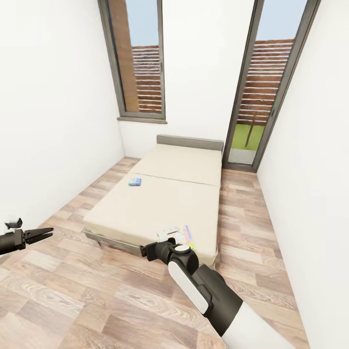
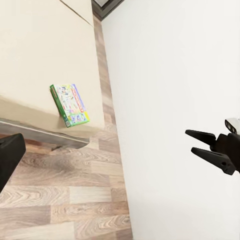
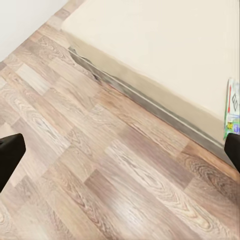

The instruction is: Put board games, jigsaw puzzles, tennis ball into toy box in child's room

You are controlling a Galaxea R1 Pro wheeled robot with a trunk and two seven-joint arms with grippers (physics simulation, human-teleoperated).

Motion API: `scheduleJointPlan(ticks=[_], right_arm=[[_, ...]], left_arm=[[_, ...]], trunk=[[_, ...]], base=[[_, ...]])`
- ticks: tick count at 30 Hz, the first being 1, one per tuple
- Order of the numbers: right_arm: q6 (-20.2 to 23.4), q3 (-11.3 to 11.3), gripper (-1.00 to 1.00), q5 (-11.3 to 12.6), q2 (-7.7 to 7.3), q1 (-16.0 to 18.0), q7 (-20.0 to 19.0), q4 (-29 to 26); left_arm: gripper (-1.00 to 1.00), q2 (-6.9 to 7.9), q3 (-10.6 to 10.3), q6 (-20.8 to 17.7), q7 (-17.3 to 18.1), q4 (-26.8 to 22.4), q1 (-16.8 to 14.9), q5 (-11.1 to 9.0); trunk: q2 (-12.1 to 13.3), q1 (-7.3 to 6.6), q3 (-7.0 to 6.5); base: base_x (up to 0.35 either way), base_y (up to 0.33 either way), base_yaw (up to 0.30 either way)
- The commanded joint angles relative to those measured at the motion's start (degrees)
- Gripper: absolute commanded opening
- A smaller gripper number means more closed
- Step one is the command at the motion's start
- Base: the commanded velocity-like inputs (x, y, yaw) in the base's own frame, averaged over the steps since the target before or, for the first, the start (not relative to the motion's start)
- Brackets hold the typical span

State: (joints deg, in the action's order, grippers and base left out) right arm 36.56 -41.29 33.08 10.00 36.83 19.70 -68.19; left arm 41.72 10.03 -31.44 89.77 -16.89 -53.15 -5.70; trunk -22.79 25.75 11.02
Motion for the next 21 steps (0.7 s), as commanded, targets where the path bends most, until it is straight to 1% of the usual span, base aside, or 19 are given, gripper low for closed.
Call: scheduleJointPlan(ticks=[1, 21], right_arm=[[0.09, -0.11, 1.0, 0.59, 0.0, 0.08, 0.55, -0.05], [0.09, -0.11, 1.0, 0.67, 0.0, 0.08, 0.57, -0.06]], left_arm=[[1.0, 0.03, -0.01, -0.58, 0.23, -0.01, -0.03, -0.01], [1.0, 0.11, -0.01, -0.56, 0.23, -0.01, -0.02, -0.01]], trunk=[[-0.13, 0.03, 0.18], [-0.13, 0.03, 1.39]], base=[[0.0, 0.001, -0.208], [0.0, 0.0, -0.221]])
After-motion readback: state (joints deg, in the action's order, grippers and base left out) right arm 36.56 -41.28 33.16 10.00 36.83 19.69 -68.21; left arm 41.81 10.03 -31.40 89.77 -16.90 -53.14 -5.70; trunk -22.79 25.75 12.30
